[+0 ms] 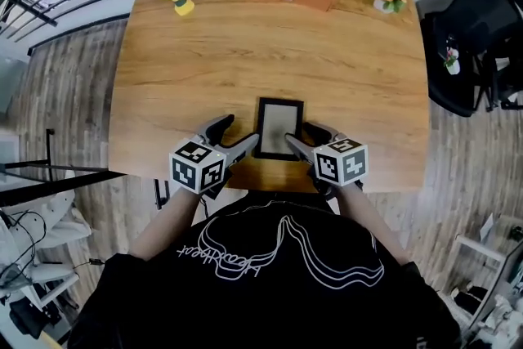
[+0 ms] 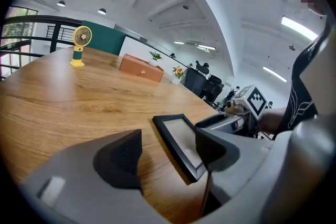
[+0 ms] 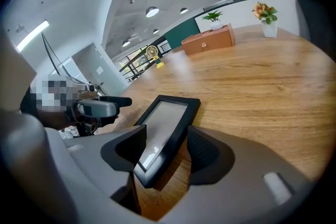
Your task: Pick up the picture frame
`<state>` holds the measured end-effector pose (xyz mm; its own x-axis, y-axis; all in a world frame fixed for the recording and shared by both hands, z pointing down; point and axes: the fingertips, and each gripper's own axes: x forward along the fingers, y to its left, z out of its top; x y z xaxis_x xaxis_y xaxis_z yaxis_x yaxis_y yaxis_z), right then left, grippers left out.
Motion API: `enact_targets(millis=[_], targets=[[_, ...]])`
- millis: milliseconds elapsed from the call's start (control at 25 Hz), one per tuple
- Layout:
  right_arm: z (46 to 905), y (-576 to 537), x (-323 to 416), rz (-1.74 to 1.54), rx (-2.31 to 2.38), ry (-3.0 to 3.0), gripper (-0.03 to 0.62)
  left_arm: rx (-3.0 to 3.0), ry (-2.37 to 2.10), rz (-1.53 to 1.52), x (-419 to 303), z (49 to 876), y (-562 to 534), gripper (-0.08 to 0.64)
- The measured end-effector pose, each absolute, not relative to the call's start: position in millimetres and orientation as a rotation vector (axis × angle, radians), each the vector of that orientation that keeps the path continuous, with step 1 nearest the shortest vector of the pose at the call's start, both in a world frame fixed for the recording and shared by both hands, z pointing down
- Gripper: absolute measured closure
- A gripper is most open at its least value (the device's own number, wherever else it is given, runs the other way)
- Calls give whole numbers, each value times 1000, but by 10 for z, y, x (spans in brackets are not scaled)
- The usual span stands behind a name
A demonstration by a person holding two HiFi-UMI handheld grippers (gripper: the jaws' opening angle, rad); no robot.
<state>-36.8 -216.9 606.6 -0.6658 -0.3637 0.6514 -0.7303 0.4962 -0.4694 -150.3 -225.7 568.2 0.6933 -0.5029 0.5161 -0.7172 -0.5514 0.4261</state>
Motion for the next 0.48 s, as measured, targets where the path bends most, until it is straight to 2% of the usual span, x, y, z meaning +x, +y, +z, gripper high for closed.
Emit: enact_targets(millis=[200,360,480], targets=[[6135,-2227,-335,976,1005,-2204,352,2308,-913,463,-1480,5690,-2283,245],[6179,-2254,-274,954,1073,-2140,423,2314,-895,482,-1448,5711,-2268,245],[6189,-2277,-259,950,1088,-2121,436,2339,-876,475,-1412,5691,-2289,245]])
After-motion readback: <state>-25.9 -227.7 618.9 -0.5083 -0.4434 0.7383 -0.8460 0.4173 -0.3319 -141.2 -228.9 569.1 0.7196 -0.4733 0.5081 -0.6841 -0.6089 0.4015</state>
